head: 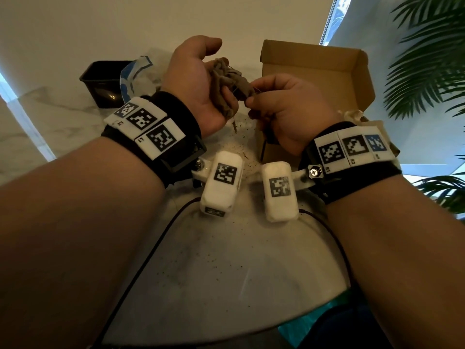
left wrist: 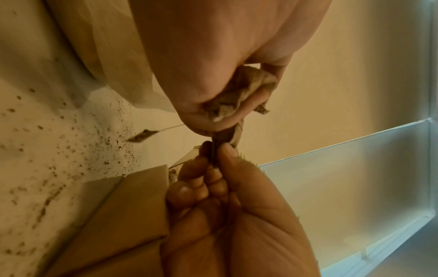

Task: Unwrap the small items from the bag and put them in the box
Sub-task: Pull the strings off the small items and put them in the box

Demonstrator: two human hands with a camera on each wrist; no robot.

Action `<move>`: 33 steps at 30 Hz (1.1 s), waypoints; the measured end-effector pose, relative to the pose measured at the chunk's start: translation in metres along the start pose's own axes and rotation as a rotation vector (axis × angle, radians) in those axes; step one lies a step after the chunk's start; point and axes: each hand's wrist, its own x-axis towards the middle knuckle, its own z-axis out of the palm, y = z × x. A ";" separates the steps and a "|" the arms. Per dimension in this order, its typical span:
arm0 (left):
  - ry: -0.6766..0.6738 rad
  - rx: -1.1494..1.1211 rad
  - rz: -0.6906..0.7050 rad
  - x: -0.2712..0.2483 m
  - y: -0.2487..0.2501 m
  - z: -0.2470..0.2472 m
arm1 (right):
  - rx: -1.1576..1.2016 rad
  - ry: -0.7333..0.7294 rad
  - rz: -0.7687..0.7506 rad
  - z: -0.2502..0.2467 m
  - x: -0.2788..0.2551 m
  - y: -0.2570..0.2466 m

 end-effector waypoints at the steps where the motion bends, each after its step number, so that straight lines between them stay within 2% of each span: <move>1: 0.023 0.010 0.005 0.001 0.000 0.000 | 0.021 0.018 0.004 -0.001 0.001 0.000; 10: 0.096 0.200 -0.044 0.005 -0.002 0.001 | 0.250 0.104 -0.029 -0.004 0.005 0.000; 15: 0.042 0.385 -0.082 0.003 -0.010 0.004 | 0.282 0.125 -0.077 -0.003 0.003 -0.001; 19: 0.014 0.490 -0.050 0.003 -0.014 0.008 | 0.288 0.115 -0.093 0.001 0.002 -0.001; 24: 0.123 0.471 0.000 0.004 -0.015 0.011 | 0.310 0.125 -0.105 0.002 0.002 -0.001; 33: 0.197 0.545 0.064 0.001 -0.016 0.012 | 0.368 0.212 -0.129 -0.001 0.005 0.000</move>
